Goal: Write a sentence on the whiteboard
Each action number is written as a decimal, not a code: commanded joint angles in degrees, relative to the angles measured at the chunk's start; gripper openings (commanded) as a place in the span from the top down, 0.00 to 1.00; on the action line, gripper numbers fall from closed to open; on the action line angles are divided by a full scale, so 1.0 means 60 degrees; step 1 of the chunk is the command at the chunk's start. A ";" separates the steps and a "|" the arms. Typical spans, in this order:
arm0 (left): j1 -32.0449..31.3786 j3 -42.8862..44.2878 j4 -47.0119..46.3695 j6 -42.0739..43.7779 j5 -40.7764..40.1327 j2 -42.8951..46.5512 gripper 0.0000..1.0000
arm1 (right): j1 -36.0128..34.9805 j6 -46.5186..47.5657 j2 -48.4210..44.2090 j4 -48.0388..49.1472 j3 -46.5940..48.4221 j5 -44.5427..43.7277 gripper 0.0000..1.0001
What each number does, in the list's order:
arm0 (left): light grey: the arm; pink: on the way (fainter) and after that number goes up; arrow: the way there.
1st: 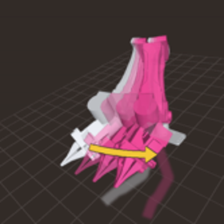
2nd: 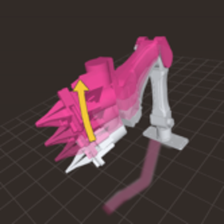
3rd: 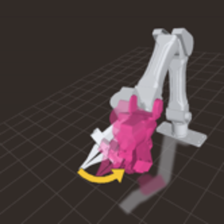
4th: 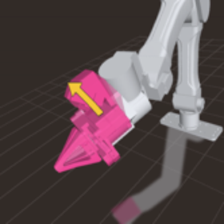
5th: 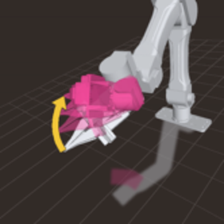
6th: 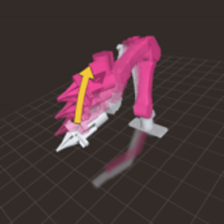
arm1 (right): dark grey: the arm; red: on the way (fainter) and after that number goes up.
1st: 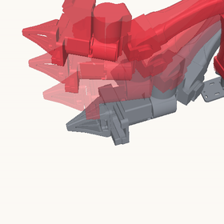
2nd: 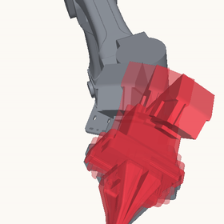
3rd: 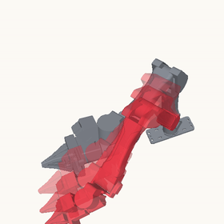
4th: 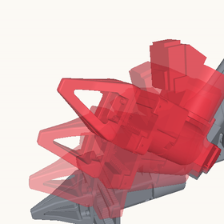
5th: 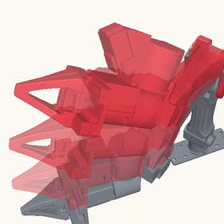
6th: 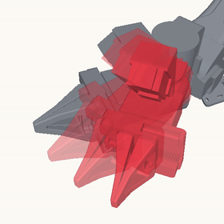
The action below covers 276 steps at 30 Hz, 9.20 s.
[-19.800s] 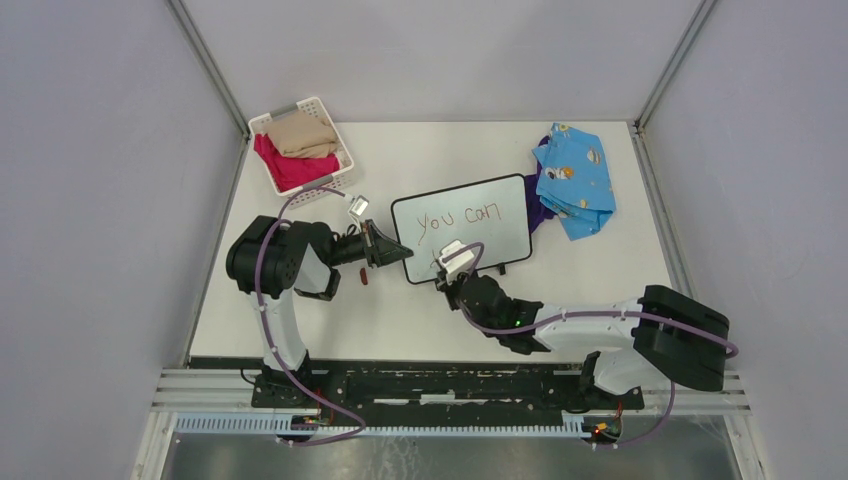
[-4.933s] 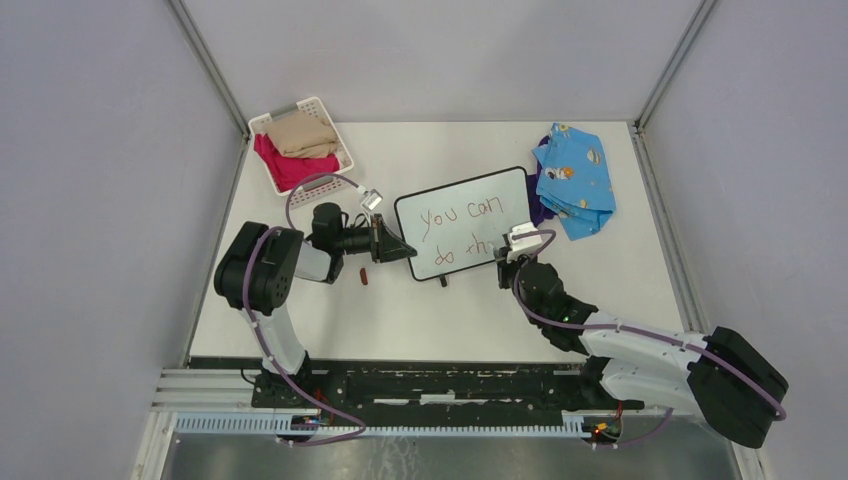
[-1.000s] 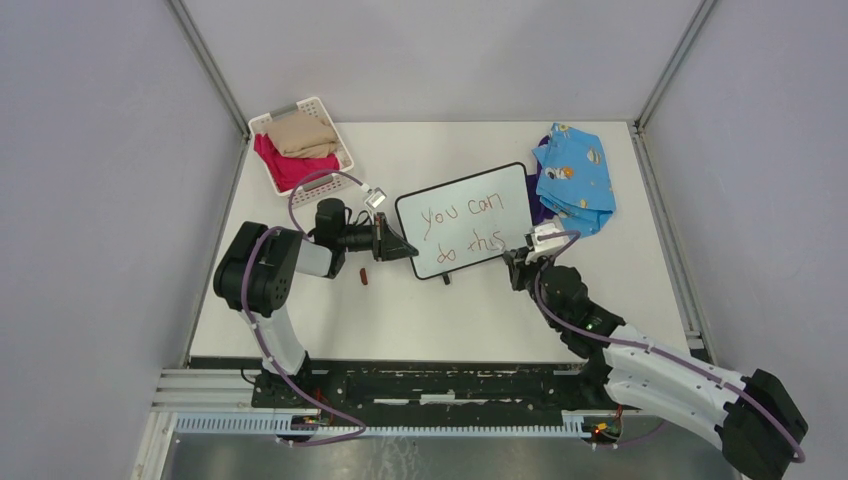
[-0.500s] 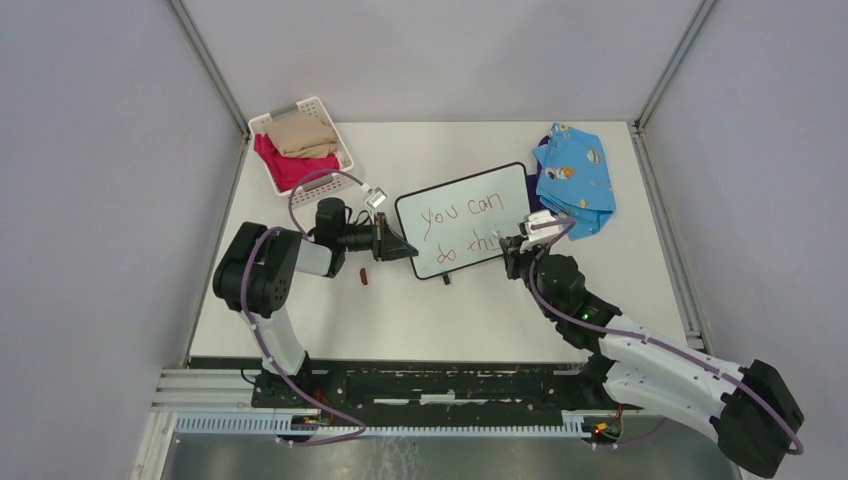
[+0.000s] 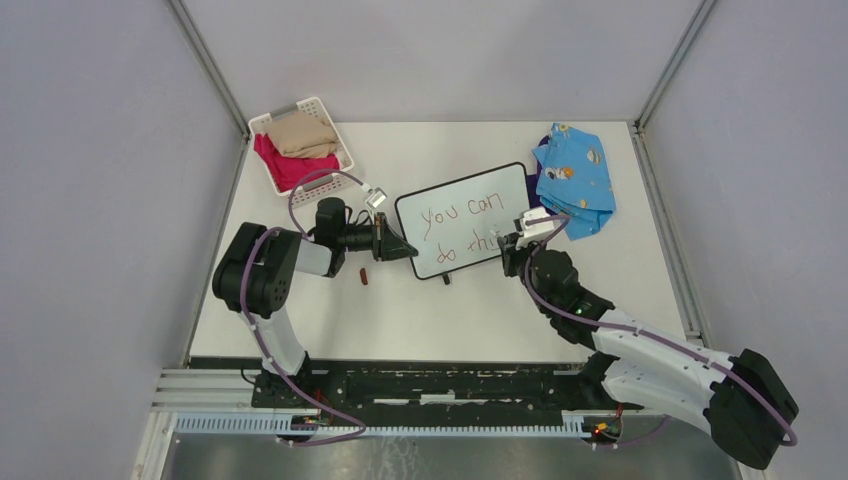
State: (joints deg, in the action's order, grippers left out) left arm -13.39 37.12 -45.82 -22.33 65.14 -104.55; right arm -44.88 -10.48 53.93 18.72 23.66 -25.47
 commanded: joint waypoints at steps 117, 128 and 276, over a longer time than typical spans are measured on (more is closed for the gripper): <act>-0.0026 0.0342 0.2047 0.0720 -0.0815 -0.0185 0.98 | 0.1089 -0.1785 -0.2800 -0.0351 -0.1910 -0.0428 1.00; -0.0010 0.0404 0.2322 0.0903 -0.0849 -0.0169 0.98 | 0.1895 -0.2935 -0.2674 0.1984 -0.2910 0.0683 1.00; -0.0293 0.0922 0.4586 0.1947 -0.1891 0.0526 0.79 | 0.3094 -0.3051 -0.3847 -0.1121 -0.1412 0.3217 1.00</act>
State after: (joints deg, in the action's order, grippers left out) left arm -14.46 42.46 -27.46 -14.96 61.69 -101.67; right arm -26.50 -29.93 32.47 14.31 12.21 -7.64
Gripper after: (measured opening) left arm 0.192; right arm 0.176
